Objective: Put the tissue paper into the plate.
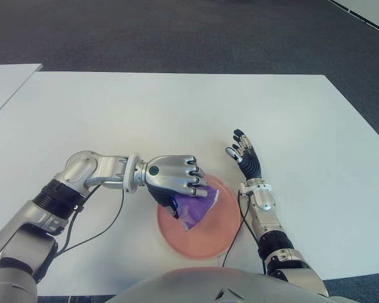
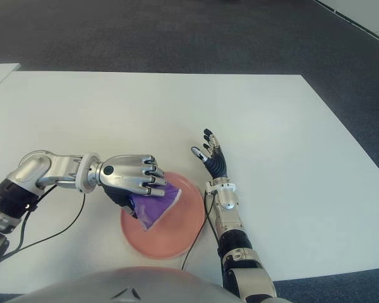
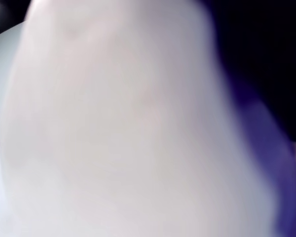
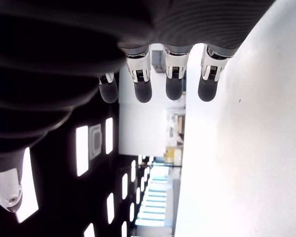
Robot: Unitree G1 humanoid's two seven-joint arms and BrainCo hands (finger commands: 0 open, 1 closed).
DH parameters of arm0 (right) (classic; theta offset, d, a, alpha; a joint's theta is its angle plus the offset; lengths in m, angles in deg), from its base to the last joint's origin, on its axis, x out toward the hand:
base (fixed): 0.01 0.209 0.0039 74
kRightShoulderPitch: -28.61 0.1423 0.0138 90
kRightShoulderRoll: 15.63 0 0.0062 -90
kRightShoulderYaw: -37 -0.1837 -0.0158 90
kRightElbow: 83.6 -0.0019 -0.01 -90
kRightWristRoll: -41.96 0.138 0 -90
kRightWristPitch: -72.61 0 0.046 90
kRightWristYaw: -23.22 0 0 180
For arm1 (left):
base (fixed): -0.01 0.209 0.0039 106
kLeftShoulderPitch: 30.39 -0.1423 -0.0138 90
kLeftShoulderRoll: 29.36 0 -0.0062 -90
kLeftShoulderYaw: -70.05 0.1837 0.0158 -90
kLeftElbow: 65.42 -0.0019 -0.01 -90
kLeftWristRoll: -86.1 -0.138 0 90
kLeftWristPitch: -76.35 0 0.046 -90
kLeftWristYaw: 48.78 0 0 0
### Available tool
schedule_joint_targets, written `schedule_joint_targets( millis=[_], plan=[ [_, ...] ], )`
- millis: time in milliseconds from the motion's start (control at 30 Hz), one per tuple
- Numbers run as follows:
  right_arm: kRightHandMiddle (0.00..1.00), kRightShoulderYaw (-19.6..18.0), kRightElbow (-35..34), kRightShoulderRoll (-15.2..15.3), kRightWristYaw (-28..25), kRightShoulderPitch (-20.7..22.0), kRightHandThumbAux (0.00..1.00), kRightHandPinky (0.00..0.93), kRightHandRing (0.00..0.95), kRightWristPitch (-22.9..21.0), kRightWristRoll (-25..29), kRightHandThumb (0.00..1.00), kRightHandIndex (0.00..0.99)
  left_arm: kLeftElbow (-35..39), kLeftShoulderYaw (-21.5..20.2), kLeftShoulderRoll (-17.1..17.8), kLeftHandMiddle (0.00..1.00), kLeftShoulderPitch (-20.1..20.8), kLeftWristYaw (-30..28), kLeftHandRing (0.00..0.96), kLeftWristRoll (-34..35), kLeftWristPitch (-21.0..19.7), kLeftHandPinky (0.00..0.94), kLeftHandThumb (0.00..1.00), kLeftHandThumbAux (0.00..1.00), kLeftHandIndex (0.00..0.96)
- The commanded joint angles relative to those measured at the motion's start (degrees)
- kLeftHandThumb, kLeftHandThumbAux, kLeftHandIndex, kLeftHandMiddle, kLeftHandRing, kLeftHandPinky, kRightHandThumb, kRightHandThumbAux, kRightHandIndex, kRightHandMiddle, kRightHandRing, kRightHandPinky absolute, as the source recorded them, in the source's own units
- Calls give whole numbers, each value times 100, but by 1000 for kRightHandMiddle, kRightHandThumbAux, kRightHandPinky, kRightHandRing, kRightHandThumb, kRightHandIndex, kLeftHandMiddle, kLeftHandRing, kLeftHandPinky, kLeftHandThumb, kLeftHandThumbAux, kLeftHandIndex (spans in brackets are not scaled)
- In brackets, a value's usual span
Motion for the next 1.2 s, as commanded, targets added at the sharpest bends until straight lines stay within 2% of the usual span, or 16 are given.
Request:
schedule_joint_targets(
  millis=[33, 467, 800, 967, 1200],
  plan=[
    [0, -18, 290, -48, -36, -340, 523, 0, 0, -301, 58, 0, 0, 76, 9, 21, 507, -188, -45, 767, -128, -154, 858, 843, 670, 398],
    [0, -13, 214, -63, -39, -384, 520, 0, 0, -334, 88, 0, 0, 217, -31, -41, 473, -365, 81, 763, -131, -370, 862, 858, 660, 449],
    [0, 4, 220, -46, -46, -385, 510, 0, 0, -353, 64, 0, 0, 199, 44, -52, 473, -471, 150, 753, -284, -597, 845, 856, 661, 445],
    [0, 20, 234, -31, -19, -385, 502, 0, 0, -351, 21, 0, 0, -102, 342, -130, 475, -633, 640, 752, -919, -993, 841, 852, 665, 434],
    [0, 44, 252, -14, 29, -381, 499, 0, 0, -309, -36, 0, 0, -551, 724, -262, 523, -461, 1366, 775, -1277, -1397, 850, 845, 670, 399]
  ],
)
